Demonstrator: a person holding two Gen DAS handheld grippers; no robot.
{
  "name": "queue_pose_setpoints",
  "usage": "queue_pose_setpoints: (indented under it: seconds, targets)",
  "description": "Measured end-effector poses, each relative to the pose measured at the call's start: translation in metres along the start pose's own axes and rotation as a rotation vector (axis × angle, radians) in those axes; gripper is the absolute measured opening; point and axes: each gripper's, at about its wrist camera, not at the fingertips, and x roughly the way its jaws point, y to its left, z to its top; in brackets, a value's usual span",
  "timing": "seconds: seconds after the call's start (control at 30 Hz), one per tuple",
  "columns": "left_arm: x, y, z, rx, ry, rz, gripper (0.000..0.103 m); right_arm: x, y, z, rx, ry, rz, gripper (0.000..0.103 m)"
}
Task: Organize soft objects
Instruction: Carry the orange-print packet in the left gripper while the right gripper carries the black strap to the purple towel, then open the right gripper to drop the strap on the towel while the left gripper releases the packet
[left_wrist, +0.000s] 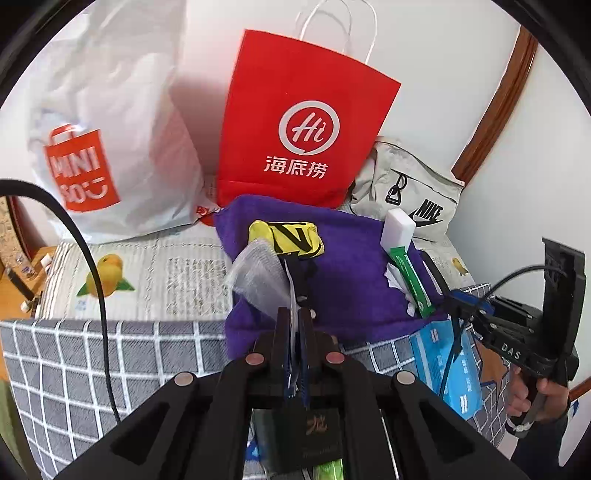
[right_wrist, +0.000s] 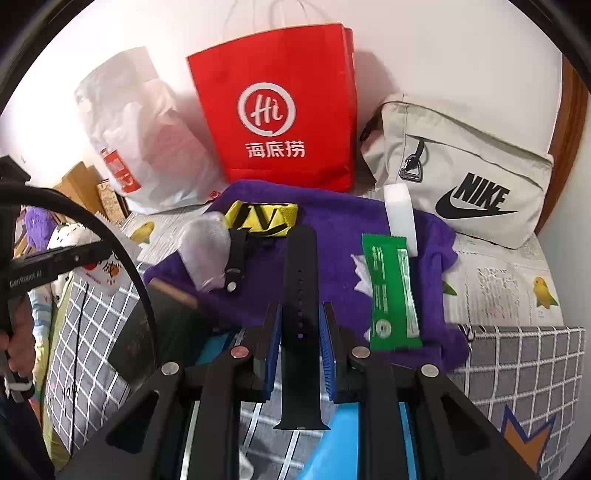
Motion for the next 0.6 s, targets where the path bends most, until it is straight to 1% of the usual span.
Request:
queue_pose_setpoints:
  seconds: [0.23, 0.4, 0.5, 0.6]
  targets:
    - [0.032, -0.001, 0.018, -0.003, 0.03, -0.019, 0.005, 0.043, -0.014, 0.026, 0.007, 0.031, -0.013, 0.021]
    - [0.048, -0.001, 0.024, 0.0, 0.046, -0.024, 0.005, 0.066, -0.025, 0.041, 0.023, 0.038, -0.017, 0.021]
    - [0.057, 0.0, 0.027, 0.005, 0.055, -0.021, 0.005, 0.083, -0.033, 0.048, 0.039, 0.066, -0.011, 0.021]
    - [0.067, 0.001, 0.029, 0.008, 0.071, -0.028, 0.005, 0.096, -0.034, 0.049, 0.027, 0.096, -0.026, 0.021]
